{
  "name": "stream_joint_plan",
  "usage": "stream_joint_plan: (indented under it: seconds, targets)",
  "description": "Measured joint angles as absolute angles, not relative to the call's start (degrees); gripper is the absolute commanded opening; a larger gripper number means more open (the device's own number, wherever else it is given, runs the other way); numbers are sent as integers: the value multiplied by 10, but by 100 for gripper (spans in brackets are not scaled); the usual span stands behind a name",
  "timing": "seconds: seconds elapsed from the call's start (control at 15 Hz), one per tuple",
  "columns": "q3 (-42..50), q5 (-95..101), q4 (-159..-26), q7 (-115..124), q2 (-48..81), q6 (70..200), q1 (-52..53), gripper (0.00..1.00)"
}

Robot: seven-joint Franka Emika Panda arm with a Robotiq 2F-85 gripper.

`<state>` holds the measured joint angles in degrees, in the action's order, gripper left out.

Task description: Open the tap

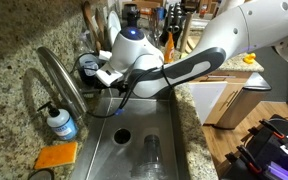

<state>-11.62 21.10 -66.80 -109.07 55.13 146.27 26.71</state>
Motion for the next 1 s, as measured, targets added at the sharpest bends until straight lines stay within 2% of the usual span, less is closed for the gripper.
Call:
stream_joint_plan:
  seconds: [0.4,1.0]
  targets:
    - [-39,287,-678,-1044,551,1539,272,100]
    - [-35,288,-678,-1041,551,1541,277,100]
